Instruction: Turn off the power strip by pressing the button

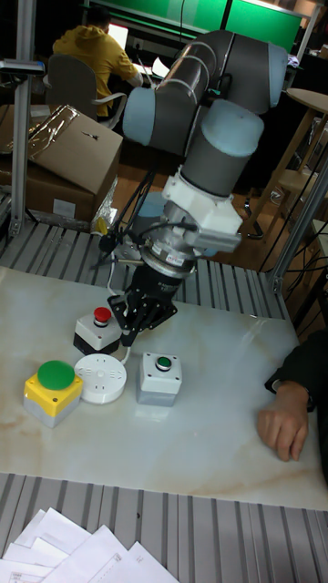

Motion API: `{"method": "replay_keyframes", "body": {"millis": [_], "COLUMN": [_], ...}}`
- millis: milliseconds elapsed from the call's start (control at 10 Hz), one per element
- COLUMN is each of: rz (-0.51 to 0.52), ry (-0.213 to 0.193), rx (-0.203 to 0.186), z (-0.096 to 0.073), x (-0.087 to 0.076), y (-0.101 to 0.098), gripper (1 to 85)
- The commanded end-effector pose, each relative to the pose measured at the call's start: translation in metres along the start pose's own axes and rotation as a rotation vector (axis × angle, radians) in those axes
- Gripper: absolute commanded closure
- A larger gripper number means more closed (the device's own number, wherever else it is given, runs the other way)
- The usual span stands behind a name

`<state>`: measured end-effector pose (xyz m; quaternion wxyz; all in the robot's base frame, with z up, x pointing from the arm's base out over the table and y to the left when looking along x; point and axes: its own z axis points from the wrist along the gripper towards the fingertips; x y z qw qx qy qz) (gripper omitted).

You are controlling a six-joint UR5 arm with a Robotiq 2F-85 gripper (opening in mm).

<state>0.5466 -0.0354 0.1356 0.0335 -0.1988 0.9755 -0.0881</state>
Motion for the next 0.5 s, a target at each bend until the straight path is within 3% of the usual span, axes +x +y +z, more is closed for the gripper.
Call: {"method": "replay_keyframes", "body": {"millis": [0,400], "rz": [0.081,0.067], "ry": [-0.042,-0.05], "rx": [-0.026,-0.052], "z": [-0.0149,-0.0132], "x": [0.0028,0.0027], "y": [0.0033,0.0079], "gripper": [84.7,84.7]}}
